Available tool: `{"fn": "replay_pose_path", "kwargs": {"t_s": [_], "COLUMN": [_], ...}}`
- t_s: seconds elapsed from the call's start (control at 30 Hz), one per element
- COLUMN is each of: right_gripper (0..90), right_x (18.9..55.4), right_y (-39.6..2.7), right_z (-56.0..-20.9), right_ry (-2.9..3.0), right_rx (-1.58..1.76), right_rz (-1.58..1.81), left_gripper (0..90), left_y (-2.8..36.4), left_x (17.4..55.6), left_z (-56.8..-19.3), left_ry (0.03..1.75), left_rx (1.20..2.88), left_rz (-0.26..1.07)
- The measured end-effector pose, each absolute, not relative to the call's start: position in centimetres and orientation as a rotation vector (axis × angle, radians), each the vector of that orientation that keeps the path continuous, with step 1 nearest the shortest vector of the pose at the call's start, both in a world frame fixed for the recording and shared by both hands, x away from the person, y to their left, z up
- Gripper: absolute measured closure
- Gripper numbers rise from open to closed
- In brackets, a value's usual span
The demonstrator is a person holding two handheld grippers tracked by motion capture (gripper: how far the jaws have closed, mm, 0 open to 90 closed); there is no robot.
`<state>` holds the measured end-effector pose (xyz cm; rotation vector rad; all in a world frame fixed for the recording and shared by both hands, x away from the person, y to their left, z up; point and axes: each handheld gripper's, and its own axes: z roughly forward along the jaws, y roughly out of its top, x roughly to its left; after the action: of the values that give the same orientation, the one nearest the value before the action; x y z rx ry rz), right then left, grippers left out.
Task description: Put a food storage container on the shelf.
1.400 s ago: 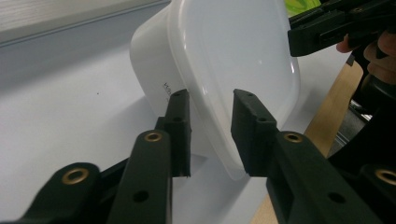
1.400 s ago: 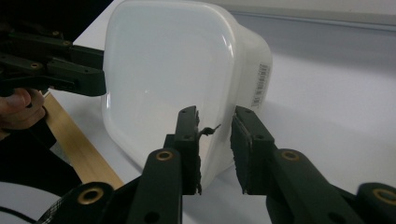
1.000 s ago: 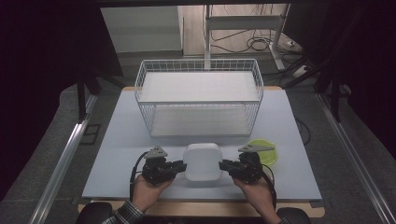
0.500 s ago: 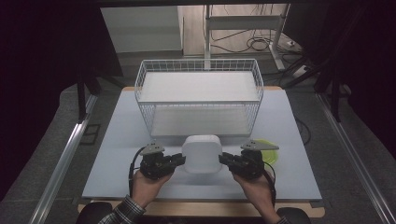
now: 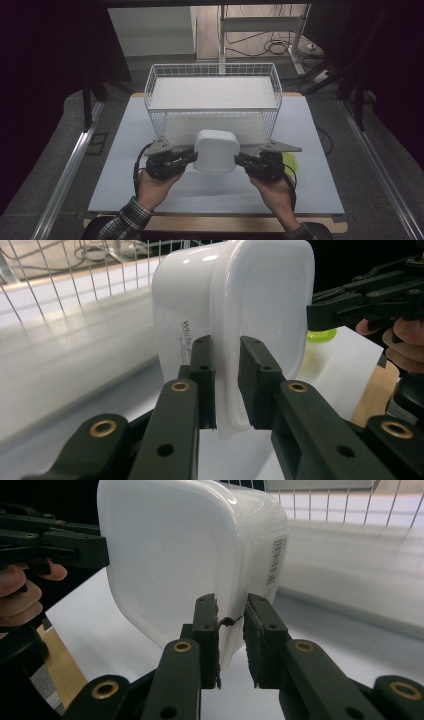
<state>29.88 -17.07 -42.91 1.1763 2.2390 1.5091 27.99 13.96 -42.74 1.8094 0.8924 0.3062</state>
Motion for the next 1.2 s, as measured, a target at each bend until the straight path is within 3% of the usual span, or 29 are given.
{"fn": "replay_pose_path", "kwargs": {"t_s": [1.2], "right_gripper": [76.4], "right_x": [33.2], "right_y": [-15.7], "right_z": [-34.4], "right_ry": [2.097], "right_rx": [1.014], "right_rz": [1.539], "left_gripper": [76.1], "left_y": [14.6], "left_x": [31.6], "left_z": [-35.9], "left_ry": [0.851], "left_rx": [1.753], "left_rz": [0.444]}}
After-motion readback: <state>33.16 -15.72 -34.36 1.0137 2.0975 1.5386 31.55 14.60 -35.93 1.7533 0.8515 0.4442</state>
